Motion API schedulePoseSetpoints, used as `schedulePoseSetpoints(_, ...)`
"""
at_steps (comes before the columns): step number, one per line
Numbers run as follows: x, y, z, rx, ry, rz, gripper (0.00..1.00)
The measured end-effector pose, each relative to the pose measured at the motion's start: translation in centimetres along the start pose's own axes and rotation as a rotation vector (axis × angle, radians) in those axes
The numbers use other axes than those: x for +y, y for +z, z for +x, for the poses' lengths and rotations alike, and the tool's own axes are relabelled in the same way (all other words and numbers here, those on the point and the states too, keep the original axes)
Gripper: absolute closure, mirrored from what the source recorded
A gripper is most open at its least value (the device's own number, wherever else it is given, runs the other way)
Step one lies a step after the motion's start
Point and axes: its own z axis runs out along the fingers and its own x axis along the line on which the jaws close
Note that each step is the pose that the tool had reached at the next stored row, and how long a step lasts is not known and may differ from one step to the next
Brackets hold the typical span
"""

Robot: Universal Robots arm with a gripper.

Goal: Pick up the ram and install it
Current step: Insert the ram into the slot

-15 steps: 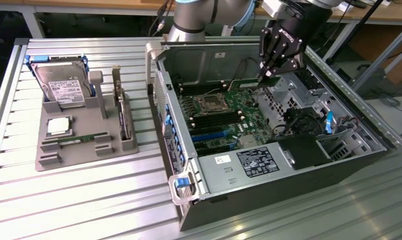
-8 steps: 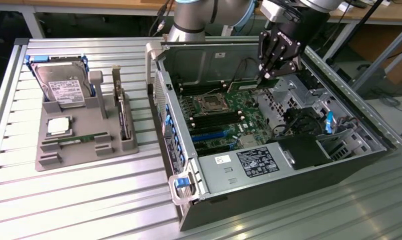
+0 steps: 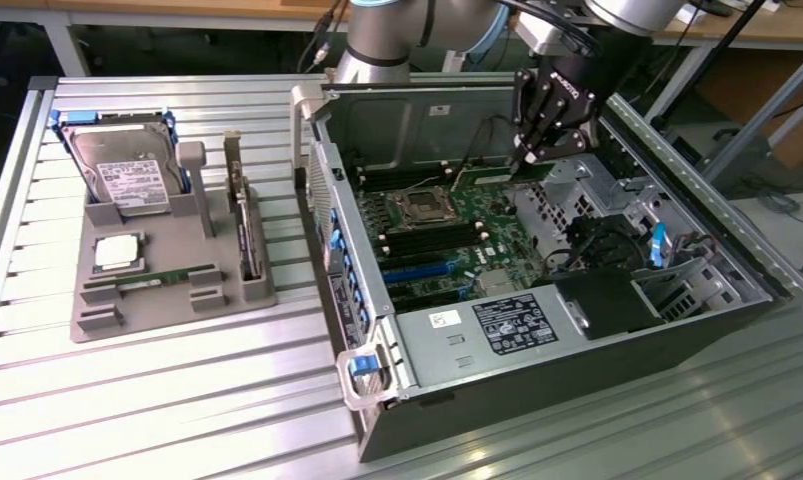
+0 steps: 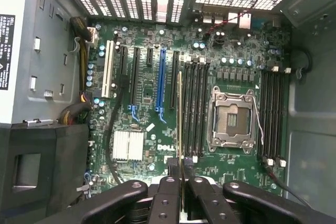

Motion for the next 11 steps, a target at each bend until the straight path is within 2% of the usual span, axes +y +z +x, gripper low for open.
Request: schedulePoseSetpoints(11, -0.11, 0.9, 0.04, -0.0007, 0.0, 0.0, 0.87)
